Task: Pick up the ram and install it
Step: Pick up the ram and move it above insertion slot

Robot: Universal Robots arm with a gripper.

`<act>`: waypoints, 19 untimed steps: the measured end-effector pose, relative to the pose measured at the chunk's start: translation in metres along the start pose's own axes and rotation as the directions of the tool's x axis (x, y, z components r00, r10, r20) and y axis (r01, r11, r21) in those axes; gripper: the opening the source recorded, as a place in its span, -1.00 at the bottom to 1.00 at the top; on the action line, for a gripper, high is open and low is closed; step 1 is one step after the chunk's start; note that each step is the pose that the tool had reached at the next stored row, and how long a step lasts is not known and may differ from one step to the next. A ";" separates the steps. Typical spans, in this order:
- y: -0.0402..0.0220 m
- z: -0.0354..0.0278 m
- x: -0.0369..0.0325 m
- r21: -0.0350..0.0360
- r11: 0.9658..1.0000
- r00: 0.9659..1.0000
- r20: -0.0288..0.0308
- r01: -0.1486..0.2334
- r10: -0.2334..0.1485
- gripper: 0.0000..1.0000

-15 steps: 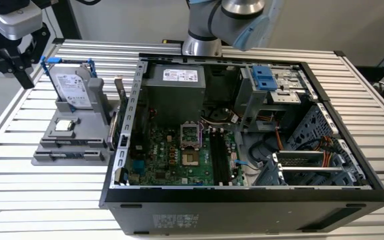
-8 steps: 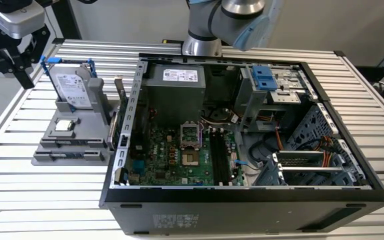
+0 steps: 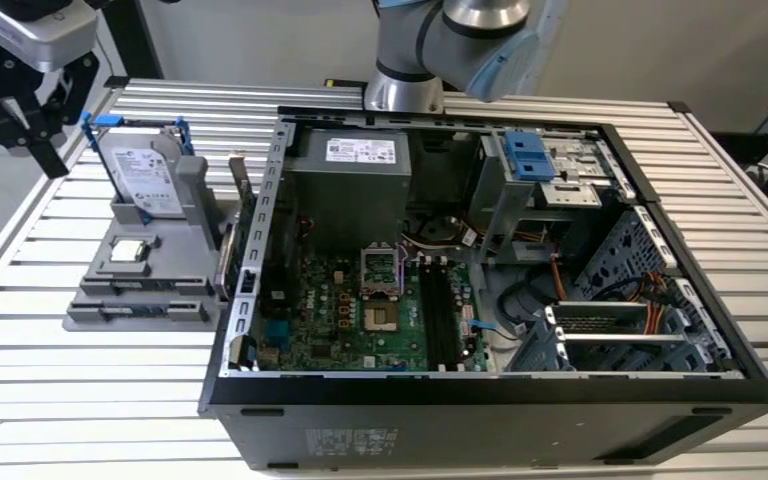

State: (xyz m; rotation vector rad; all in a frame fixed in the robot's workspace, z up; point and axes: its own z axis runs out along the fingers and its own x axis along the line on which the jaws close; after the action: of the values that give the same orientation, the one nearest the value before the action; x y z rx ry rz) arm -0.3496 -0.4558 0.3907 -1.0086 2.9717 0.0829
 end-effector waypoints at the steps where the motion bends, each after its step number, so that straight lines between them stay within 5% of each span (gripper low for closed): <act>1: 0.0000 0.0000 -0.0001 0.000 1.000 1.000 -0.001 0.015 -0.015 -1.00; 6: -0.0001 0.0000 -0.0002 -0.002 0.995 0.995 -0.005 0.099 -0.099 -1.00; 11: -0.0002 0.0000 -0.0003 -0.004 0.984 0.983 -0.009 0.181 -0.181 -1.00; 15: -0.0003 0.0000 -0.0003 -0.006 0.969 0.969 -0.012 0.247 -0.247 -1.00; 19: -0.0002 0.0000 -0.0003 -0.008 0.950 0.950 -0.014 0.312 -0.312 -1.00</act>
State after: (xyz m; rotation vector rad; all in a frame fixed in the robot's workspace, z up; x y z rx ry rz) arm -0.3492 -0.4558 0.3907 -1.4698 2.7813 0.0821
